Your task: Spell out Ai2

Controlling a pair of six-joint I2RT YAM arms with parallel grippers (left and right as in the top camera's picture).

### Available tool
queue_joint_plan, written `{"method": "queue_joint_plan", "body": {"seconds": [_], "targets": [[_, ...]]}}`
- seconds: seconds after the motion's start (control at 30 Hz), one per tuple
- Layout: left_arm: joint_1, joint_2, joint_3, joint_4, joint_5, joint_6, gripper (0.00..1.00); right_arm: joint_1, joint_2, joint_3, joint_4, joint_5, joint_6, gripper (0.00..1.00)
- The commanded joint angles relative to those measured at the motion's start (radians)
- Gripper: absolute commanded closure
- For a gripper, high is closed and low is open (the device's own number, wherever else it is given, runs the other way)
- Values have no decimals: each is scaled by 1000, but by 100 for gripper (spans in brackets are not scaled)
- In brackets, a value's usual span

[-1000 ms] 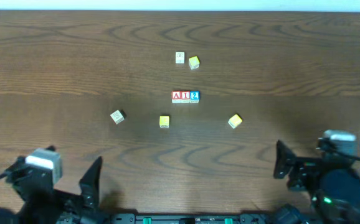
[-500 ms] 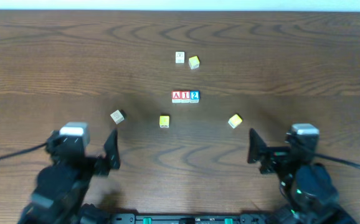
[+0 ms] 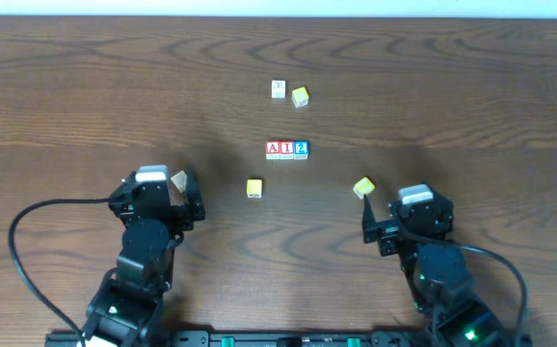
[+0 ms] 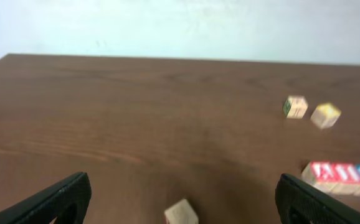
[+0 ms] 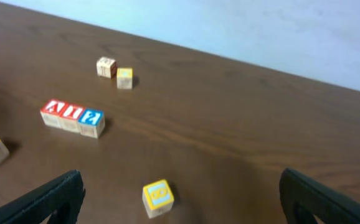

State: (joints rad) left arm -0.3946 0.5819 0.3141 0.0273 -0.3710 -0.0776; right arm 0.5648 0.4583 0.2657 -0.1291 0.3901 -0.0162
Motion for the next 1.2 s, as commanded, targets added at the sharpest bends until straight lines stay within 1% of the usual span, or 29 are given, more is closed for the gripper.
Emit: {"method": "queue_joint_plan", "body": {"seconds": [0.0,0.1,0.17,0.23,0.33,0.4,0.5,0.63,0.7,0.83,0.97,1.0,1.17], "targets": [[-2,0,-34,10,53,19,4,-8,0,-69,68,-13,-22,1],[-2,2,-67,20,129,40,5,-11,0,-103,143,-13,-20,1],[-2,10,-95,32,153,64,5,-16,0,-112,147,-13,24,1],[-2,20,-127,55,154,65,5,-27,0,-129,148,-13,30,1],[-2,34,-187,108,155,63,5,-55,0,-166,133,-13,154,1],[-2,39,-229,150,152,63,5,-77,0,-204,152,-8,243,1],[13,39,-267,172,151,63,5,-102,0,-251,196,24,301,1],[55,40,-286,172,129,70,5,-141,10,-260,181,39,354,1],[62,40,-286,124,75,82,5,-144,13,-260,172,56,341,1],[61,40,-286,9,79,82,5,-144,13,-260,83,50,325,1],[61,40,-286,-118,79,82,5,-144,18,-260,89,47,326,1],[61,40,-286,-135,80,82,5,-144,19,-260,88,47,326,1],[61,42,-286,-128,80,82,5,-144,19,-260,89,47,326,1]]}}
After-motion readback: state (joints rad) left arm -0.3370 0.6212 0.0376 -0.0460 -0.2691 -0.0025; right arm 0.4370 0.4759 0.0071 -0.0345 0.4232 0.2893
